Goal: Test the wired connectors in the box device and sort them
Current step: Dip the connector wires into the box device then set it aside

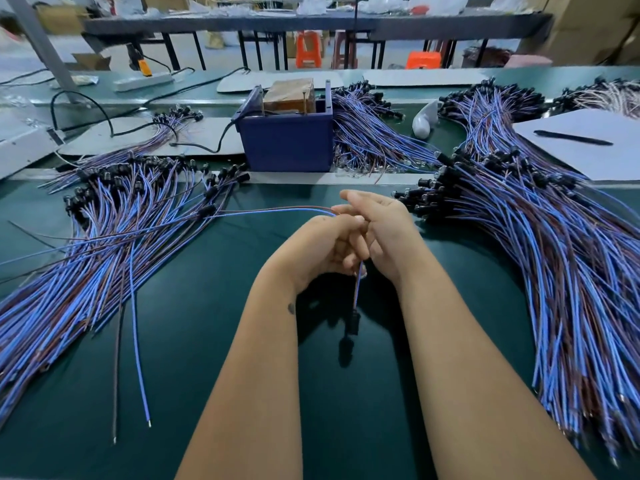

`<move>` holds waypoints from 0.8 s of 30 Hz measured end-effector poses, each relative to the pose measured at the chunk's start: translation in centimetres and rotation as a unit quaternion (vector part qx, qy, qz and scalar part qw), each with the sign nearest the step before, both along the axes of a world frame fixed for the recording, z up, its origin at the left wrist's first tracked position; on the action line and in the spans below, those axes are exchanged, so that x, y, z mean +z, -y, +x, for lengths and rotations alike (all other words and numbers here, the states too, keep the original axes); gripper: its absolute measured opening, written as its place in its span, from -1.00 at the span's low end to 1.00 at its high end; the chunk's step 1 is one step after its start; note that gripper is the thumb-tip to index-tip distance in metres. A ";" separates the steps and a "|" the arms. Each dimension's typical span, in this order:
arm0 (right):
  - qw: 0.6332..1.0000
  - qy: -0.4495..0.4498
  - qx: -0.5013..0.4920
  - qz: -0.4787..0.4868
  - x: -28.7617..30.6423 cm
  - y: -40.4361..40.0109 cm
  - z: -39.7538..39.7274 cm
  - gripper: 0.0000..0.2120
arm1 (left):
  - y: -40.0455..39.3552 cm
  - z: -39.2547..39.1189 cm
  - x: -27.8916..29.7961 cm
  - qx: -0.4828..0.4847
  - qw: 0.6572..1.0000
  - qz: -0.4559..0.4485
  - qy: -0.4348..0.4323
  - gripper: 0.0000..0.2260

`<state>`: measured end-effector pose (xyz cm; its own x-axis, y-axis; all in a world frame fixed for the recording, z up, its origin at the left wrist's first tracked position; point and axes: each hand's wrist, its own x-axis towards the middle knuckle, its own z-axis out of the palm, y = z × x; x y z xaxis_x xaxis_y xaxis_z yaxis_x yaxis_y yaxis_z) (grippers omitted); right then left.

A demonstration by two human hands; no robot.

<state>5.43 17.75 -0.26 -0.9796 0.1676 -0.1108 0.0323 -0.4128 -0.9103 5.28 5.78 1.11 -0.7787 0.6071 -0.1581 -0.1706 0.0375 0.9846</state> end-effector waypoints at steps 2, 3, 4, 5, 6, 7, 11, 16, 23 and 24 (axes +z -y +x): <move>1.000 -0.004 0.018 0.019 0.0 0.0 0.2 -0.90 | -0.1 0.1 0.1 -0.023 0.999 -0.039 -0.019 -0.58; 0.999 -0.010 0.013 0.032 0.0 0.1 0.3 -0.89 | 0.0 0.0 0.2 -0.031 0.998 -0.046 -0.020 -0.59; 0.999 -0.020 0.000 0.041 -0.1 0.1 0.3 -0.87 | 0.1 -0.1 0.2 -0.035 0.998 -0.042 -0.012 -0.62; 0.998 -0.033 -0.020 0.043 -0.1 0.1 0.2 -0.85 | 0.3 -0.1 0.2 -0.030 0.999 -0.034 -0.001 -0.66; 0.997 -0.047 -0.041 0.034 -0.1 0.1 0.2 -0.83 | 0.4 -0.2 0.2 -0.010 1.000 -0.028 0.005 -0.70; 0.996 -0.062 -0.058 0.017 0.0 0.0 0.1 -0.82 | 0.4 -0.4 0.1 0.031 0.999 -0.025 0.004 -0.74; 0.994 -0.087 -0.062 0.029 -0.1 0.2 -0.1 -0.79 | 0.6 -1.7 -0.7 0.249 0.968 0.033 -0.010 -0.82; 0.973 -0.034 -0.035 0.227 -0.6 1.9 0.0 -0.87 | 1.1 -2.2 -1.6 0.319 0.943 0.084 -0.051 -0.84; 0.957 -0.058 -0.045 0.281 -0.7 2.1 0.1 -0.84 | 0.9 -2.1 -2.2 0.300 0.948 0.065 -0.082 -0.83; 0.956 -0.060 -0.067 0.281 -0.7 2.1 0.1 -0.83 | 0.8 -2.1 -2.2 0.309 0.945 0.060 -0.094 -0.81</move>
<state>5.55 15.69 -0.96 -0.9450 0.2930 0.1452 -0.1051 0.1482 -0.9834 3.18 4.95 -1.10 -0.9977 0.0327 0.0586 0.0540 -0.1256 0.9906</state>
